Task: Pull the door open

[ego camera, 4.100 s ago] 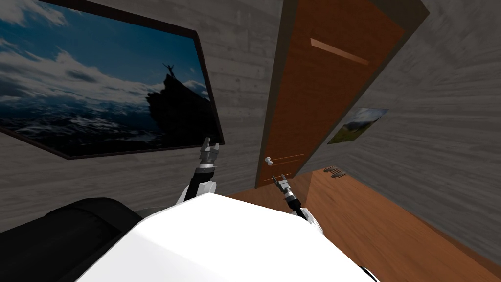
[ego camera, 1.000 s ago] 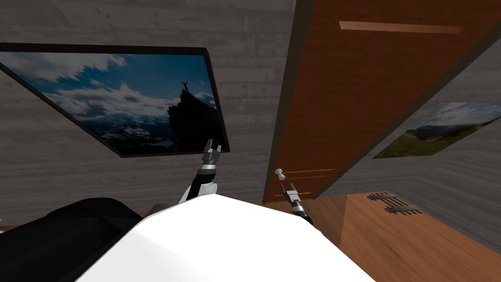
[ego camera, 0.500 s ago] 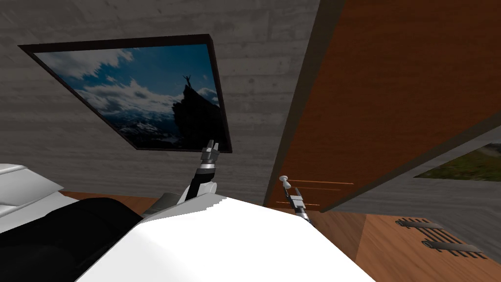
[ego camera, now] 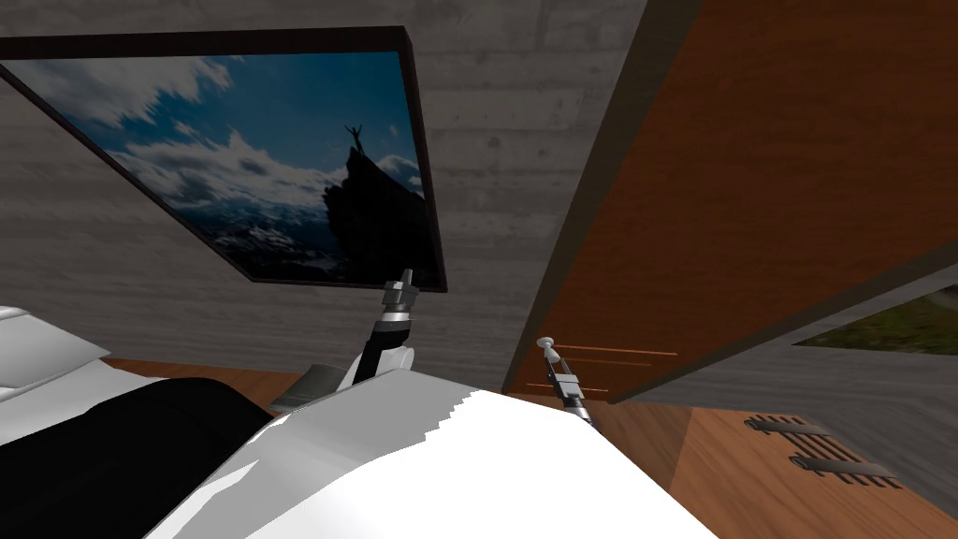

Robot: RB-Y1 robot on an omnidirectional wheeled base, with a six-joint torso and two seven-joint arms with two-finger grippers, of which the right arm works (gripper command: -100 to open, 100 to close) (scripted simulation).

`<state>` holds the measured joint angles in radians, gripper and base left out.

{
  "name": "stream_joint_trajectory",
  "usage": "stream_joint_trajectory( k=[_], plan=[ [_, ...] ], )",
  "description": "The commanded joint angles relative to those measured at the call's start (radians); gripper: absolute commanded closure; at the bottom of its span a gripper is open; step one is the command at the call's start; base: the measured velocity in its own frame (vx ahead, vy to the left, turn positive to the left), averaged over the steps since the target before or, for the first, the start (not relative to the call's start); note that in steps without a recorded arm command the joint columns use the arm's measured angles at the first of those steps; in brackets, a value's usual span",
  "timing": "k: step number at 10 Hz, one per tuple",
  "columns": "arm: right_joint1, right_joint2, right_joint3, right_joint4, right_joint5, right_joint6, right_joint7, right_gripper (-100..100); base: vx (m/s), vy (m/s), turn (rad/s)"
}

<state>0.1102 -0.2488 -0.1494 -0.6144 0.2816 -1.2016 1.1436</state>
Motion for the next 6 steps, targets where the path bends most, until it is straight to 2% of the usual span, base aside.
stream_joint_trajectory(
  k=[1,2,6],
  plan=[
    [-0.001,-0.002,-0.002,0.0,-0.001,0.002,0.0,100,0.0,0.0,0.0],
    [-0.001,-0.002,-0.002,0.0,-0.001,0.002,0.0,100,0.0,0.0,0.0],
    [-0.004,0.0,0.002,-0.001,-0.026,0.01,-0.097,100,-0.035,-0.003,0.056]
  ],
)
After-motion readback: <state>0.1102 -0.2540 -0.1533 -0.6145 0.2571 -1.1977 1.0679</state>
